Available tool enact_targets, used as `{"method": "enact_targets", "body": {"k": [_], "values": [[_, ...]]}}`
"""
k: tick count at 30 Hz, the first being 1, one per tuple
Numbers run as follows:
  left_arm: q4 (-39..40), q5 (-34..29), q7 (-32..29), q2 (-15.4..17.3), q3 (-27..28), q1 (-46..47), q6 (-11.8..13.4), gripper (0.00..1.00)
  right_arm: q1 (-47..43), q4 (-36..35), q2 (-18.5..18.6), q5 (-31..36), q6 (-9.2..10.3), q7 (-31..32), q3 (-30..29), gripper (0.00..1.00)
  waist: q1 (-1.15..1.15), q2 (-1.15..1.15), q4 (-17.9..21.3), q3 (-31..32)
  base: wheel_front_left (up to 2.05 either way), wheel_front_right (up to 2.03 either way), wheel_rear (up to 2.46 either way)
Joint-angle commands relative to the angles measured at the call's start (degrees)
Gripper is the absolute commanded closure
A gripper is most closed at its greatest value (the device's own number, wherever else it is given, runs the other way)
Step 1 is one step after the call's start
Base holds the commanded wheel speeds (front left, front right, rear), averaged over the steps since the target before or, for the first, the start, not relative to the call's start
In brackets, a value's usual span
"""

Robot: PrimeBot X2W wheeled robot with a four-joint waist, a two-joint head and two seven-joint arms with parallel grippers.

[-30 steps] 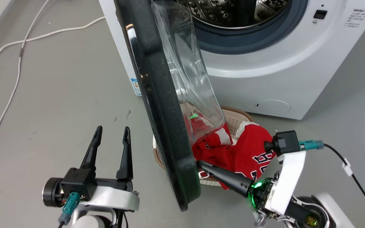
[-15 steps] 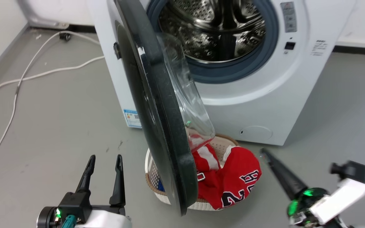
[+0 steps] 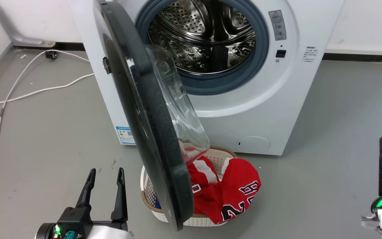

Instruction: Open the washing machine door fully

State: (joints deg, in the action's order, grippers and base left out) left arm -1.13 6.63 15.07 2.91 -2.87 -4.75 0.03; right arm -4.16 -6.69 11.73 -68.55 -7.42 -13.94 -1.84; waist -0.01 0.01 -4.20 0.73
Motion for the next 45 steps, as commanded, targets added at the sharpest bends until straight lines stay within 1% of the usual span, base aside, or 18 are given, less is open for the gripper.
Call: {"method": "enact_targets", "body": {"k": [1,2,5,8,11,14,17,21,24,39,45], "values": [[0.16,-0.21,0.16,-0.06,0.2,-0.64,0.08,0.0,-0.59,0.45,0.95,3.84,-0.12,-0.69,-0.55,0.0,0.01,-0.01,0.36,-0.02,0.0,0.0,0.0],[0.15,-0.23,0.16,-0.05,0.24,-0.69,0.05,0.0,-0.51,0.97,1.17,8.0,-0.12,-1.07,-1.33,0.0,0.01,-0.01,0.53,-0.05,0.0,0.0,0.0],[0.23,-0.18,0.16,-0.05,0.35,-0.64,0.16,0.0,0.94,-0.49,-1.76,20.74,-0.12,-1.18,-5.94,0.0,0.01,-0.01,1.06,-0.24,0.0,0.0,0.0],[0.25,-0.06,0.16,-0.04,0.32,-0.33,0.25,0.0,0.41,-2.44,-3.92,33.19,-0.12,-1.21,-7.16,0.0,0.01,-0.01,1.36,-0.42,0.0,0.0,0.0],[0.19,0.08,0.16,-0.06,0.14,-0.06,0.26,0.0,-0.28,-4.11,-4.72,43.18,-0.12,-1.23,-6.49,0.0,0.01,-0.01,1.55,-0.55,0.0,0.0,0.0],[0.12,0.11,0.16,-0.05,0.11,0.12,0.21,0.0,-1.21,-4.29,-6.02,48.45,-0.06,-1.24,-5.64,0.0,0.01,-0.01,1.68,-0.64,0.0,0.0,0.0],[0.04,0.18,0.16,-0.05,0.02,0.22,0.17,0.0,-1.86,-3.16,-6.19,52.16,-0.06,-1.24,-4.78,0.0,0.01,-0.01,1.67,-0.66,0.0,0.0,0.0],[-0.02,0.28,0.16,-0.05,-0.21,0.32,0.27,0.0,-2.68,-1.27,-6.69,55.02,-0.07,-1.24,-3.95,0.0,0.01,-0.01,1.51,-0.69,0.0,0.0,0.0],[-0.1,0.37,0.16,-0.05,-0.28,0.45,0.31,0.0,-3.32,-0.52,-7.22,55.53,-0.06,-1.25,-3.68,0.0,0.01,-0.01,1.34,-0.75,0.0,0.0,0.0],[0.0,0.12,0.16,-0.05,-0.15,0.28,0.02,0.0,-5.68,1.75,-8.59,62.22,-0.06,-1.25,-2.29,0.0,0.01,-0.01,1.28,-1.13,0.0,0.0,0.0],[-0.07,-0.07,0.16,-0.05,-0.07,0.26,0.03,0.0,-6.76,2.86,-8.87,62.8,-0.06,-1.25,-1.97,0.0,0.01,-0.01,1.23,-1.26,0.0,0.0,0.0]]}}
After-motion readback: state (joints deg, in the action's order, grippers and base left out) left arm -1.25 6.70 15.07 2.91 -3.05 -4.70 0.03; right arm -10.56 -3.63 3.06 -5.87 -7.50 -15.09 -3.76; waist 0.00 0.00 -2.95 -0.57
